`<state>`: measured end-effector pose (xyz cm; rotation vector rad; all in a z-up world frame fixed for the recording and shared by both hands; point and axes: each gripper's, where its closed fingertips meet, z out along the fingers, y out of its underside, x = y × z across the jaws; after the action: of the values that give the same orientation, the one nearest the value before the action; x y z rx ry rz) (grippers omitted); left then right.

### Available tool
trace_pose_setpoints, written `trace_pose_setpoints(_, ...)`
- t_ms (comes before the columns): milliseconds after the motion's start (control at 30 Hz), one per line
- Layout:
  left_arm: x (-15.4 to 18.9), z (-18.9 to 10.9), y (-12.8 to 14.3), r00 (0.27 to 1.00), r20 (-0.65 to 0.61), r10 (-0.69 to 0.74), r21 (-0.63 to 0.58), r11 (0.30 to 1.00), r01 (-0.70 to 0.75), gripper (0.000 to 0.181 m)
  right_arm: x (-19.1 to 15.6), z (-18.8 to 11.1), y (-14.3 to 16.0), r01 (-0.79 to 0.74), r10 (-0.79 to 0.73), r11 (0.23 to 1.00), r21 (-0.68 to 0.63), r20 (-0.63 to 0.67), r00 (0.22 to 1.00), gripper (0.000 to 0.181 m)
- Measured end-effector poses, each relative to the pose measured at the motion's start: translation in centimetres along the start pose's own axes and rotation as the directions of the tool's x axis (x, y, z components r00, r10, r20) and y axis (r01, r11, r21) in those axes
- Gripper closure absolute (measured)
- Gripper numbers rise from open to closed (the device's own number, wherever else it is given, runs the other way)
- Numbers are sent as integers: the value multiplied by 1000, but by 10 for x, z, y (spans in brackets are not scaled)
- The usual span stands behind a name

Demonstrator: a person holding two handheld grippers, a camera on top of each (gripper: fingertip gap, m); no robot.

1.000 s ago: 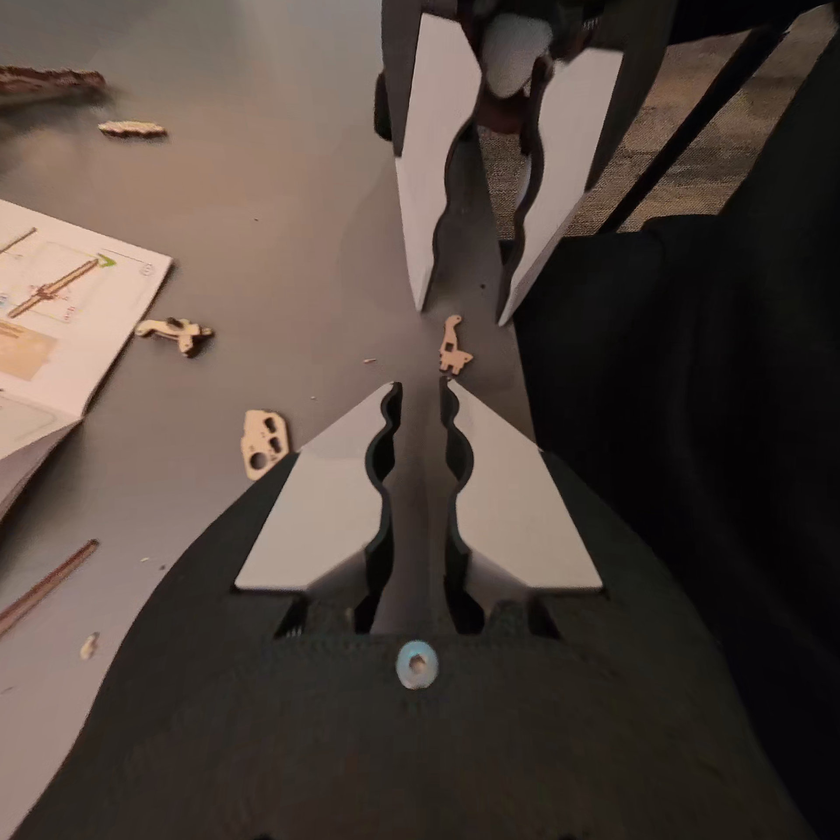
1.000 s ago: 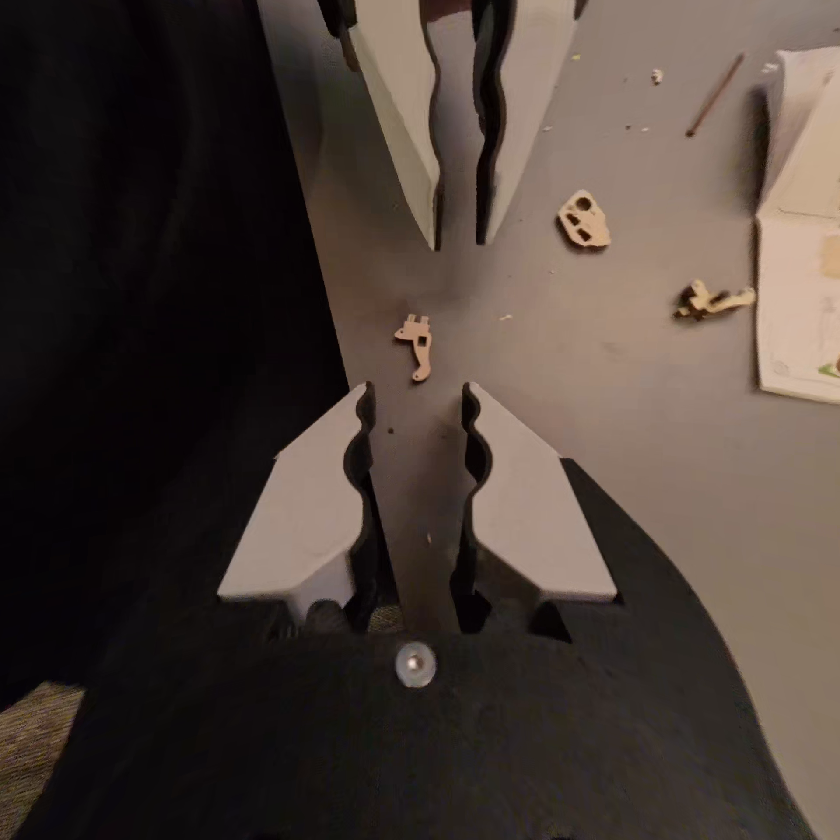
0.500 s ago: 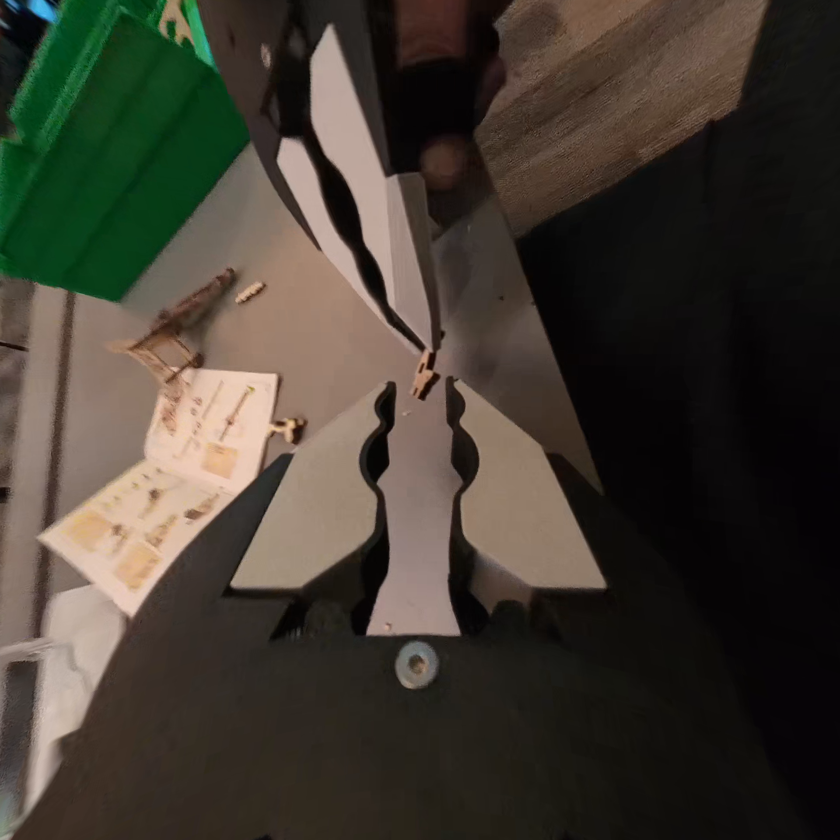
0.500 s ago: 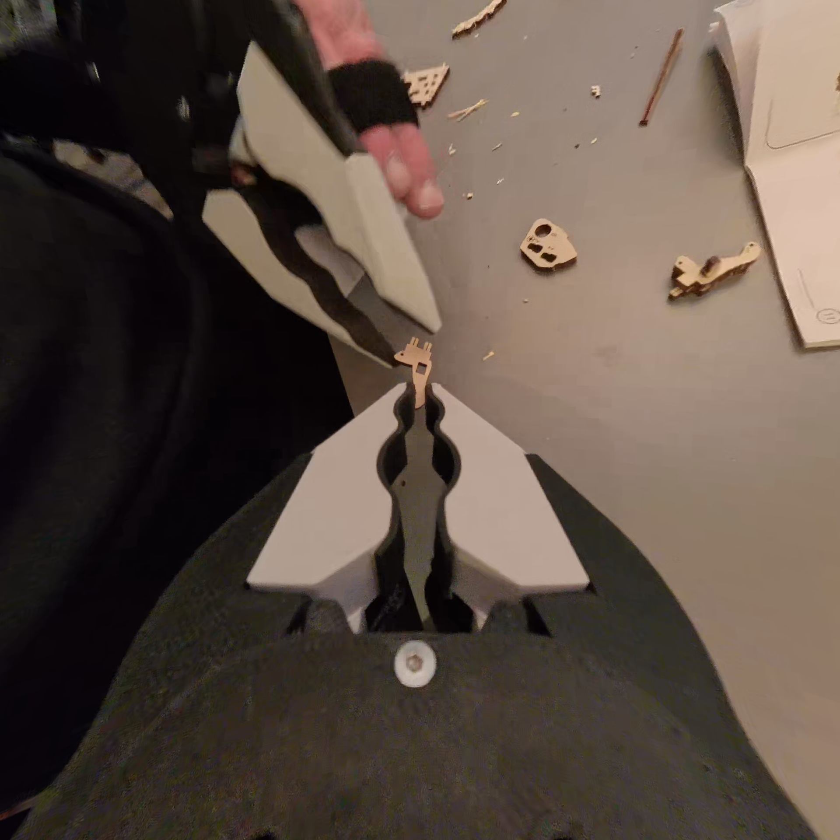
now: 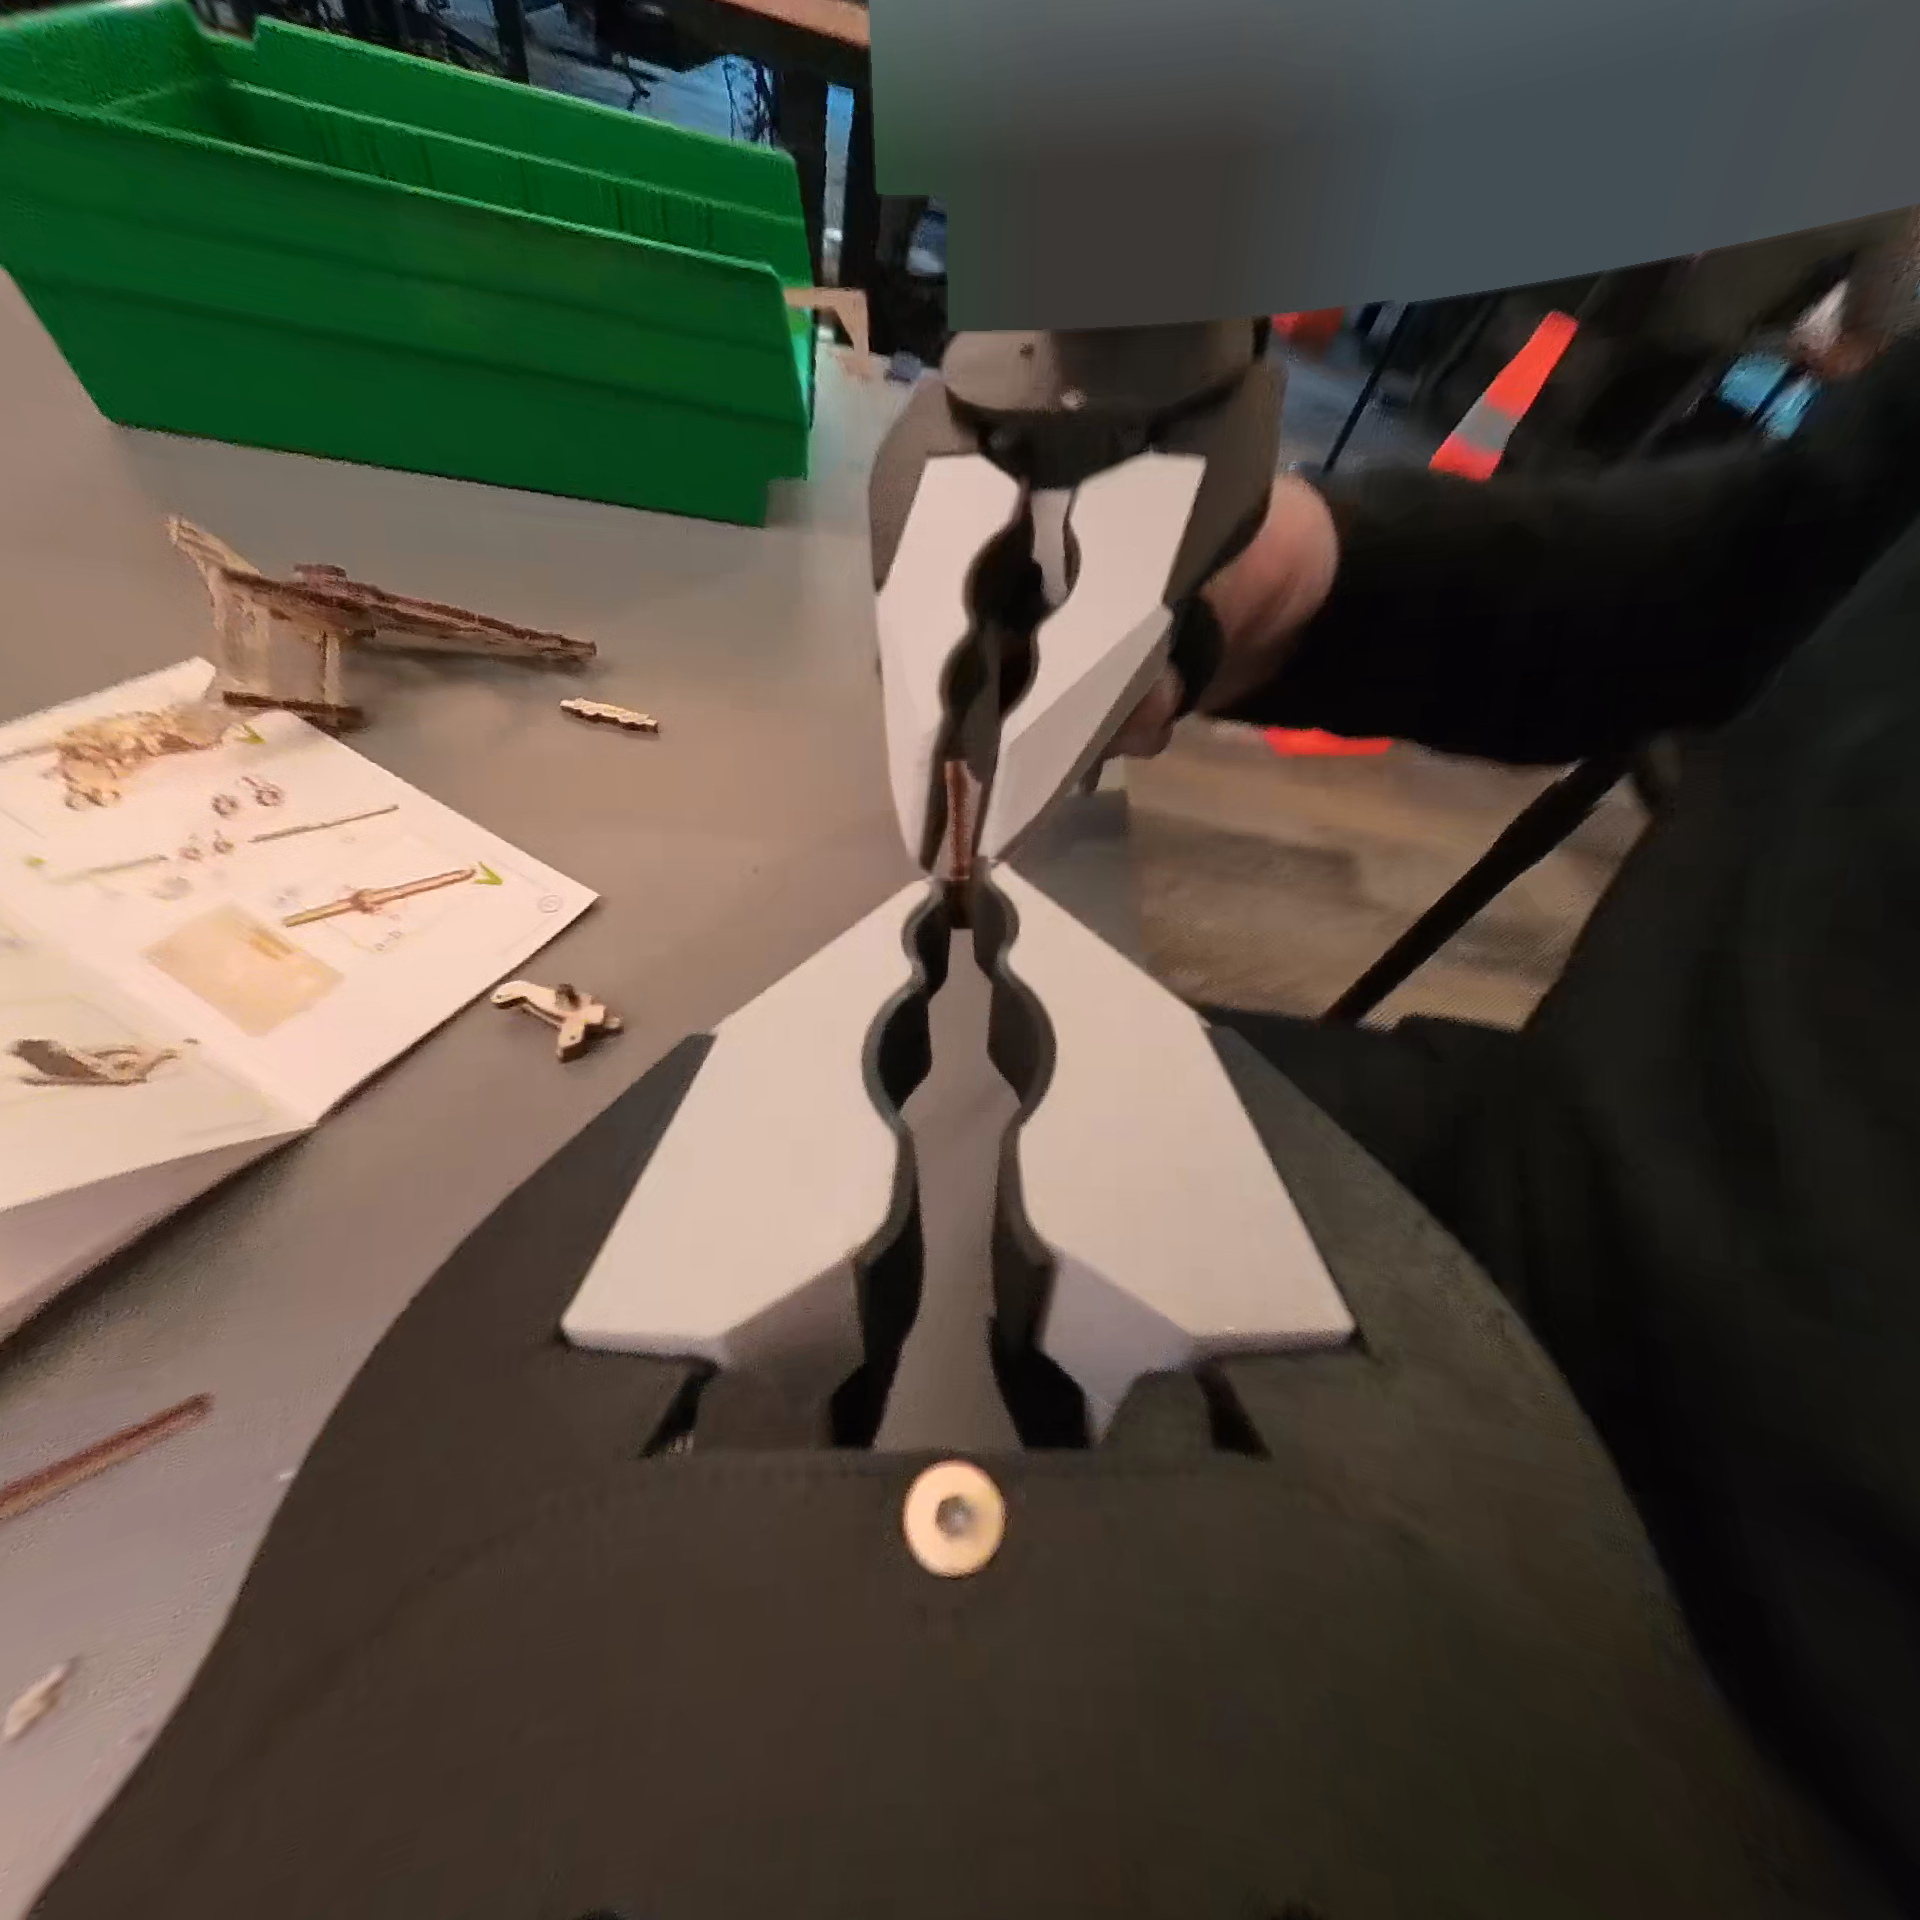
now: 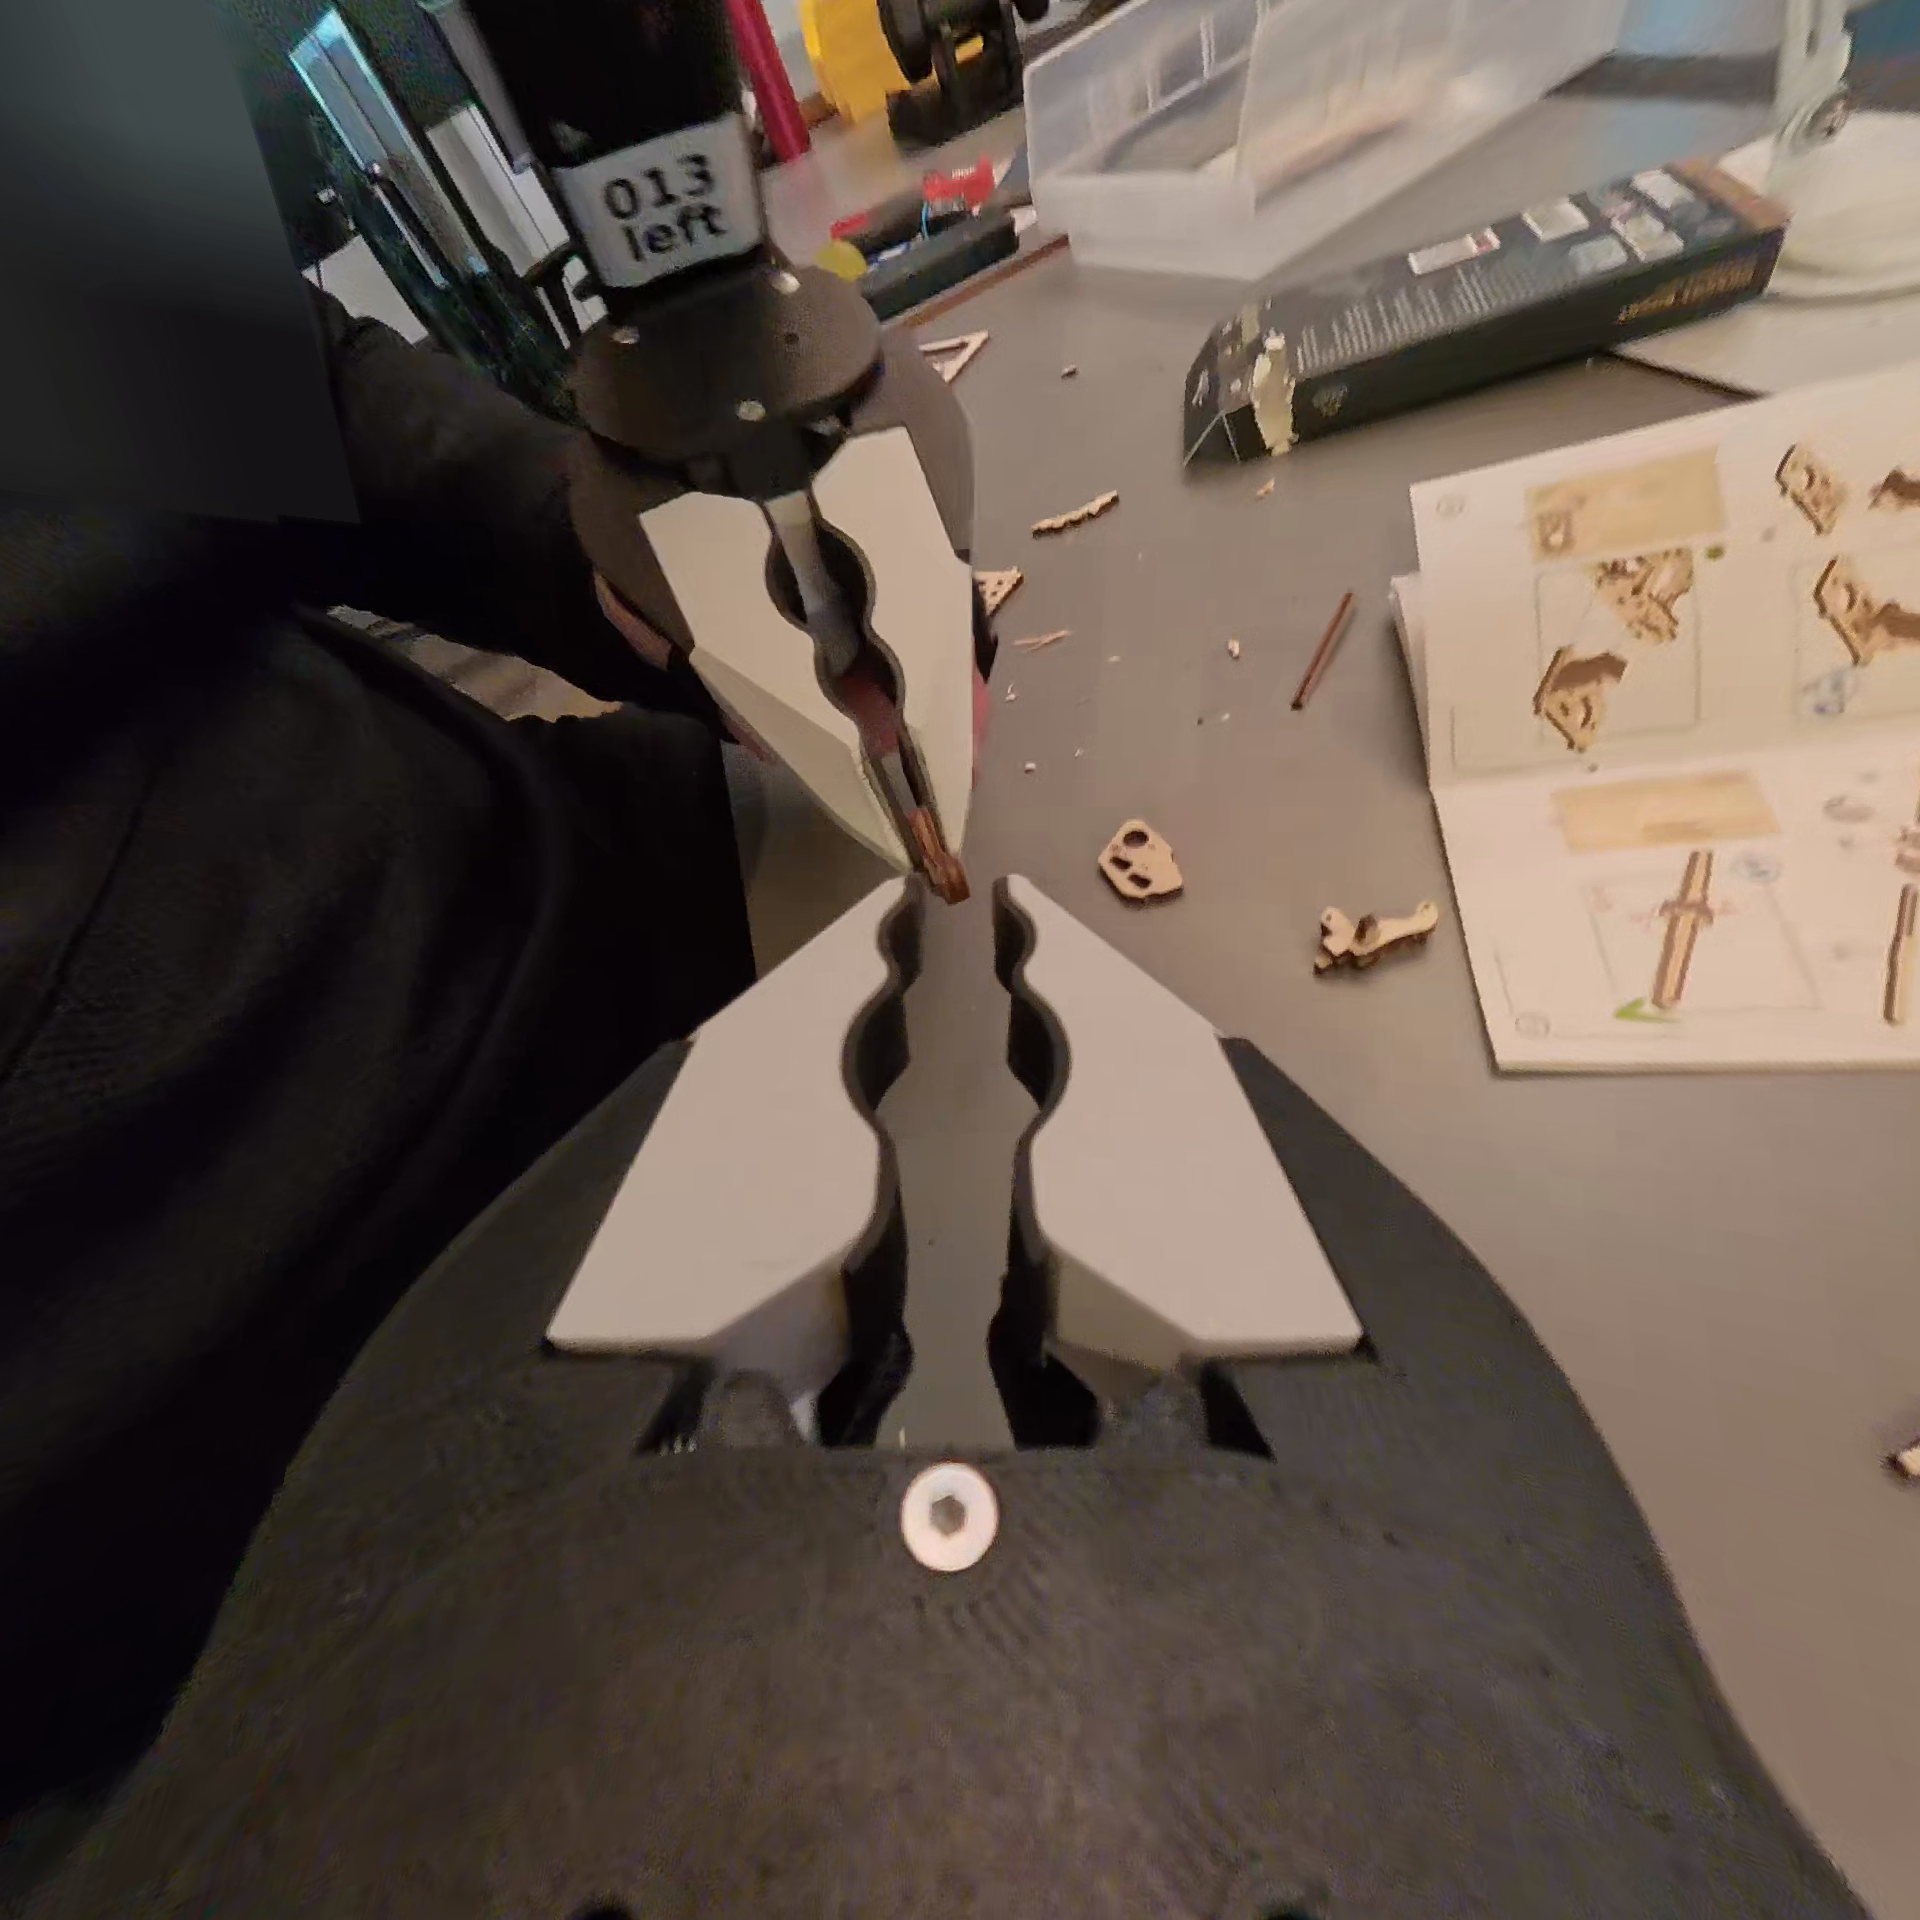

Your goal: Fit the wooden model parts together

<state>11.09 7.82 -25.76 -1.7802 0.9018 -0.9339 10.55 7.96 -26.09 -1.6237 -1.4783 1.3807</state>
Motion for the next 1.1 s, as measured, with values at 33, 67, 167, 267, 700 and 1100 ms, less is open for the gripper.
trace_pose_setpoints(33, 0, -1, -3, 999, -22, -46, 26, 999, 47, 180, 0, 1, -3, 11, -11, 1000, 10, 3, 1000, 177)
trace_pose_setpoints(67, 0, -2, -6, 994, -53, -91, 54, 994, 94, 180, -1, 1, -7, 10, -11, 1000, 26, 16, 1000, 177)
trace_pose_setpoints(167, -3, -4, -10, 982, -96, -164, 96, 980, 173, 179, -2, 0, -13, -68, 64, 996, 54, 89, 994, 181)
trace_pose_setpoints(267, -9, -5, -13, 999, 18, 47, 89, 995, -49, 162, 1, -2, -18, -204, 192, 978, 51, 186, 964, 181)
trace_pose_setpoints(700, -13, 0, -9, 643, 117, 757, -216, 652, -727, 168, 8, -4, -12, -383, 413, 911, -153, 342, 844, 181)
trace_pose_setpoints(1100, -73, 7, 7, 848, 231, 477, -222, 875, -431, 170, 69, -2, -6, -298, 300, 954, -38, 46, 953, 165)
